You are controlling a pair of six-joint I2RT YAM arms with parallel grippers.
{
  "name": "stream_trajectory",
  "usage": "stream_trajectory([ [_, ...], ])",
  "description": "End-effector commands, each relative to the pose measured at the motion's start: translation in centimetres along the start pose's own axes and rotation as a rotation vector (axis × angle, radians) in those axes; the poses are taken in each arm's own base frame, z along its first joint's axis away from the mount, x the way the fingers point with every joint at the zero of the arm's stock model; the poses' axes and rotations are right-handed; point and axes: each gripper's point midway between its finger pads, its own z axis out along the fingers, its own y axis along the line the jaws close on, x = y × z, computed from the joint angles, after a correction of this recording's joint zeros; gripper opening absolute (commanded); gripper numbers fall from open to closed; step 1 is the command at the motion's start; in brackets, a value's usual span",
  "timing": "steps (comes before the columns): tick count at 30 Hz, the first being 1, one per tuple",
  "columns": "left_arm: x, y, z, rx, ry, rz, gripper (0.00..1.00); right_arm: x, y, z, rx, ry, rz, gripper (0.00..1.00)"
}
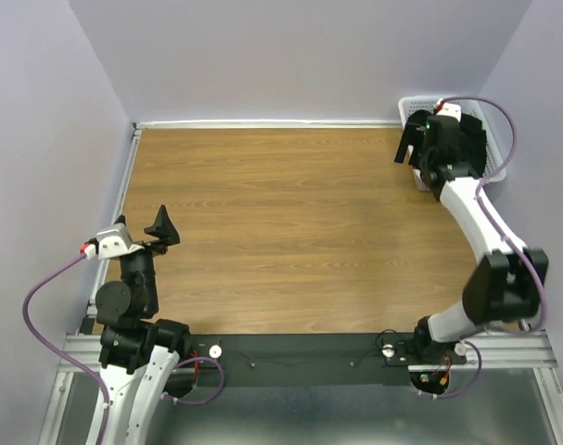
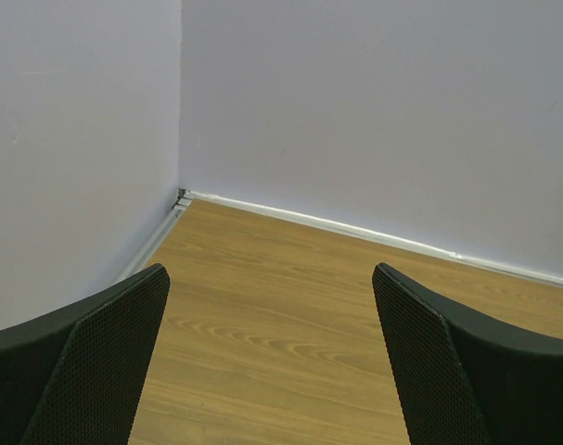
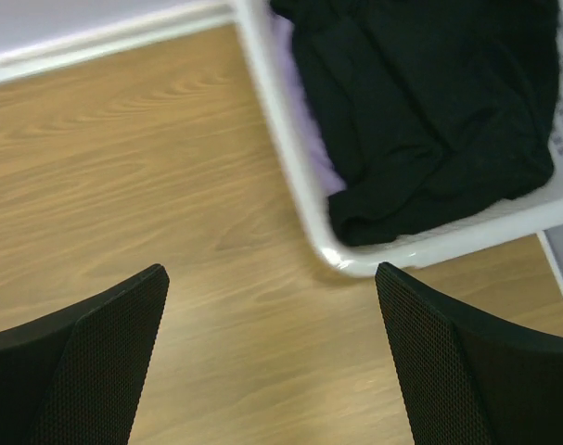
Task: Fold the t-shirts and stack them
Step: Grab the tshirt from the pile
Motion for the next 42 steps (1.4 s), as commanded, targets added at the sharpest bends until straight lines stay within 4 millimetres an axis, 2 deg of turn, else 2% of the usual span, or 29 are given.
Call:
stream_trajectory([
  [1, -1.5, -0.4, -0.6, 0.031, -0.069, -0.032, 0.99, -2.2, -3.0, 5.3, 0.088, -0.004, 0.115, 0.99],
  [2, -1.4, -0.5, -0.6, 0.037, -0.069, -0.034, 0.99, -2.4, -4.9, 6.4, 0.123, -0.001, 0.138, 0.98],
  [4, -1.5, -0.5, -0.7, 0.04, -0.074, -0.036, 0.99, -2.1, -6.2, 8.5, 0.155, 0.019, 0.138, 0.93],
  [5, -1.6, -0.6, -0.8, 0.046, -0.084, -0.039, 0.99, -1.0, -6.7, 10.2, 0.17, 0.048, 0.135, 0.91],
  [6, -1.6, -0.7, -0.8, 0.051, -0.084, -0.041, 0.99, -1.9, -7.8, 11.1, 0.181, 0.037, 0.139, 0.87],
  [7, -1.6, -0.8, -0.8, 0.058, -0.084, -0.038, 0.99, -1.9, -8.2, 11.9, 0.183, 0.041, 0.141, 0.85],
  [8, -1.6, -0.8, -0.8, 0.055, -0.084, -0.038, 0.99, -0.4, -8.6, 13.5, 0.189, 0.077, 0.134, 0.83],
  [10, -1.6, -0.7, -0.9, 0.051, -0.086, -0.038, 0.99, -1.0, -9.4, 14.8, 0.2, 0.069, 0.124, 0.78],
  [11, -1.8, -0.6, -1.0, 0.05, -0.093, -0.039, 0.99, 0.9, -9.6, 16.3, 0.202, 0.112, 0.118, 0.77],
  [12, -1.8, -0.6, -1.0, 0.051, -0.094, -0.038, 0.99, 0.5, -9.8, 16.9, 0.205, 0.103, 0.12, 0.75],
  [13, -1.7, -0.7, -1.0, 0.058, -0.092, -0.034, 0.99, 1.0, -9.9, 17.6, 0.209, 0.114, 0.12, 0.72],
  [15, -1.6, -0.9, -1.1, 0.072, -0.092, -0.03, 0.99, 3.0, -10.5, 19.3, 0.226, 0.151, 0.122, 0.67],
  [16, -1.6, -1.0, -1.1, 0.074, -0.092, -0.029, 0.99, 2.9, -10.6, 19.8, 0.23, 0.145, 0.13, 0.67],
  [17, -1.5, -1.0, -1.0, 0.076, -0.088, -0.025, 0.99, 4.3, -11.0, 20.6, 0.242, 0.172, 0.134, 0.66],
  [23, -1.1, -1.1, -0.8, 0.077, -0.074, -0.016, 0.99, 7.4, -12.4, 22.4, 0.307, 0.22, 0.129, 0.62],
  [25, -0.9, -1.2, -0.7, 0.08, -0.069, -0.013, 0.99, 8.2, -12.4, 22.5, 0.309, 0.236, 0.131, 0.54],
  [26, -1.4, -1.3, -0.6, 0.084, -0.084, -0.018, 0.99, 8.7, -12.4, 22.6, 0.304, 0.247, 0.127, 0.42],
  [28, -1.3, -1.3, -0.6, 0.083, -0.08, -0.016, 0.99, 8.5, -12.3, 22.4, 0.297, 0.245, 0.13, 0.27],
  [29, -1.3, -1.4, -0.5, 0.083, -0.079, -0.015, 0.99, 7.9, -12.1, 22.2, 0.285, 0.236, 0.13, 0.21],
  [30, -1.3, -1.4, -0.5, 0.086, -0.079, -0.014, 0.99, 6.5, -12.0, 21.6, 0.278, 0.21, 0.125, 0.08],
  [31, -1.3, -1.4, -0.5, 0.088, -0.079, -0.015, 0.99, 5.6, -12.0, 21.4, 0.269, 0.194, 0.12, 0.04],
  [32, -1.2, -1.4, -0.5, 0.088, -0.079, -0.015, 0.99, 3.4, -11.8, 20.5, 0.255, 0.156, 0.109, 0.01],
  [34, -1.4, -1.4, -0.6, 0.088, -0.083, -0.017, 0.99, 0.8, -11.8, 19.3, 0.246, 0.106, 0.101, 0.01],
  [35, -1.5, -1.4, -0.6, 0.088, -0.086, -0.018, 0.98, -1.7, -11.8, 17.9, 0.243, 0.058, 0.098, 0.01],
  [36, -1.5, -1.4, -0.6, 0.088, -0.086, -0.018, 0.99, -1.9, -11.9, 17.9, 0.244, 0.055, 0.092, 0.01],
  [37, -1.5, -1.4, -0.7, 0.087, -0.087, -0.017, 0.99, -4.6, -11.9, 16.3, 0.238, 0.0, 0.098, 0.01],
  [38, -1.6, -1.3, -0.7, 0.087, -0.09, -0.018, 0.98, -5.7, -11.6, 15.5, 0.227, -0.024, 0.102, 0.01],
  [39, -1.6, -1.3, -0.7, 0.087, -0.093, -0.021, 0.99, -8.2, -11.1, 13.7, 0.209, -0.078, 0.108, 0.01],
  [42, -1.6, -1.3, -0.8, 0.087, -0.094, -0.022, 0.98, -11.5, -9.3, 11.2, 0.167, -0.159, 0.095, 0.01],
])
